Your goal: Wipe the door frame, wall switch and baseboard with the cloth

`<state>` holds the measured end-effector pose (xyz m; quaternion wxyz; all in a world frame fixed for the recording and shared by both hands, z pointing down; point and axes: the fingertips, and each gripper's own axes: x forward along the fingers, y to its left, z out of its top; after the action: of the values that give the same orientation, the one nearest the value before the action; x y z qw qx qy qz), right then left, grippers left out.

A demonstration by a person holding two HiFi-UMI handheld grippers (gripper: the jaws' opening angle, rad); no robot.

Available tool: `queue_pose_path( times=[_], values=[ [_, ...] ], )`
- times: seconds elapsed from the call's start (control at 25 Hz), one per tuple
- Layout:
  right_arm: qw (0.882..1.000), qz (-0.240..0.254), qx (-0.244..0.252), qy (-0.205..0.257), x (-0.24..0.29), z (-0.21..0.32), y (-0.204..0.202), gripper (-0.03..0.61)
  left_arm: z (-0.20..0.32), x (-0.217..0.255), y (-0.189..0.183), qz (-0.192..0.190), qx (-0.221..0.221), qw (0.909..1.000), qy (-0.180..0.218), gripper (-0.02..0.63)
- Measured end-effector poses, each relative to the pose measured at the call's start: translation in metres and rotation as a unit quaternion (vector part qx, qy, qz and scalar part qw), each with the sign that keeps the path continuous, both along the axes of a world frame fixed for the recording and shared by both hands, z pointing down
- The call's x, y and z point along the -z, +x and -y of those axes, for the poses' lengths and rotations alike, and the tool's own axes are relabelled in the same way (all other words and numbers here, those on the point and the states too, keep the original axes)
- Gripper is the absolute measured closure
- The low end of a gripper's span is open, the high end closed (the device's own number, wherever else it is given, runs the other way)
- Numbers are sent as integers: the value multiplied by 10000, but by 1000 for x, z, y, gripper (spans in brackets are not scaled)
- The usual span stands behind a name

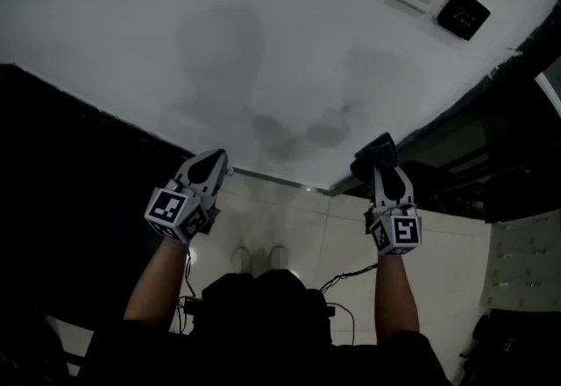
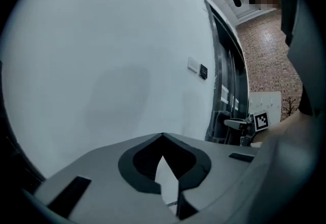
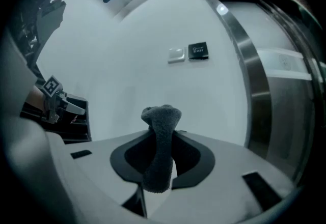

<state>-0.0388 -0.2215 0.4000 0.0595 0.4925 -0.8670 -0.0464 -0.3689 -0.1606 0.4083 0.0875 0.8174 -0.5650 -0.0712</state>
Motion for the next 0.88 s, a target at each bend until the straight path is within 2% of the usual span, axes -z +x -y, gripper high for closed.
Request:
queue_pose_path(
  times=[0.2,0.32,0.4,0.48,0.64,0.88],
  values=[
    [9948,-41,944,-381,-70,47,-55,494,14,-48,-15,293,361,9978,-464,612],
    [9836,-333,1640,-669,-135,41,-97,494,-8,-101,-36,221,798,9922,-929,612],
    [9738,-552,2033,-852,-177,29,-124,494,-22,-140,-53,118,1073,9881,-1094,612],
    [9641,-716,2358,-988,-223,22,-145,494,-22,-175,-61,58,1170,9876,-1048,612],
    [9433,-1085,2920,-1150,-336,7,-187,494,-21,-249,-63,79,1042,9913,-803,612],
    [9073,-1510,3780,-1053,-549,5,-295,494,-4,-423,-96,177,1131,9914,-627,612]
  ],
)
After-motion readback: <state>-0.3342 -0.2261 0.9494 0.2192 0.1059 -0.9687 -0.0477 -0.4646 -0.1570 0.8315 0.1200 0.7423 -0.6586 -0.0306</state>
